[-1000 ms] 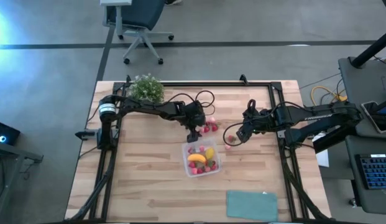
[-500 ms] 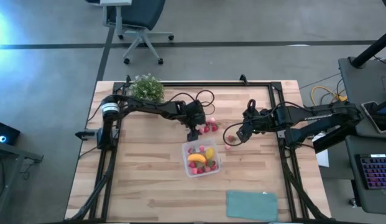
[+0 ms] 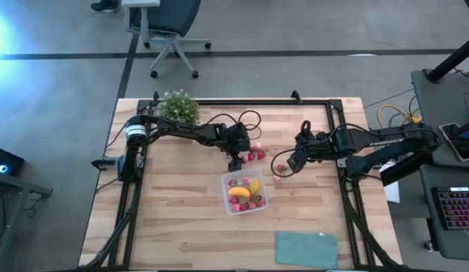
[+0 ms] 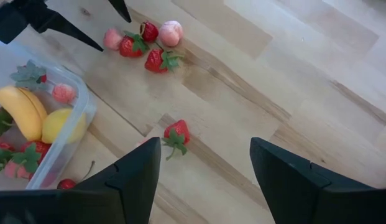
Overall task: Pick and placing Produce into tupperware
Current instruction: Put the pink peach into the transparent container
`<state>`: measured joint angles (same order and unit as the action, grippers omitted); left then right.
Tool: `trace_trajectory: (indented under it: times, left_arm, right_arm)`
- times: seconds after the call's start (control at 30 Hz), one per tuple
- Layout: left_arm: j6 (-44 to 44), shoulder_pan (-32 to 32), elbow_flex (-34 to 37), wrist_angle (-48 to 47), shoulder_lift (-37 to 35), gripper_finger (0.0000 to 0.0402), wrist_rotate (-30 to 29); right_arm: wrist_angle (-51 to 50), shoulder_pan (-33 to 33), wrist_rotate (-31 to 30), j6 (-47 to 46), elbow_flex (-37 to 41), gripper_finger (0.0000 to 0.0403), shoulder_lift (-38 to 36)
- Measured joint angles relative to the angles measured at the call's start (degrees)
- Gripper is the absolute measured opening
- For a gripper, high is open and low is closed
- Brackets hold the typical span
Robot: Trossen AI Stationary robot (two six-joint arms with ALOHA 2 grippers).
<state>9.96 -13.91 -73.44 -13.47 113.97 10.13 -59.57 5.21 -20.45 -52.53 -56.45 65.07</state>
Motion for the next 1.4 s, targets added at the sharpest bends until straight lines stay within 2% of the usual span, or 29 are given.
trace_trajectory:
  times: [0.43,0.9,1.4]
  left_arm:
    - [0.0,0.0,0.7,1.5,0.0,0.0187,0.0]
    - [1.4,0.0,2.3,2.6,0.0,0.0141,0.0]
    - [1.3,0.0,2.6,4.5,0.0,0.0134,0.0]
  right_arm:
    - [0.0,0.0,-0.6,0.0,0.0,0.0239,0.0]
    - [0.0,0.0,-0.6,0.0,0.0,0.0236,0.0]
    - [0.0,0.0,-0.6,0.0,0.0,0.0235,0.0]
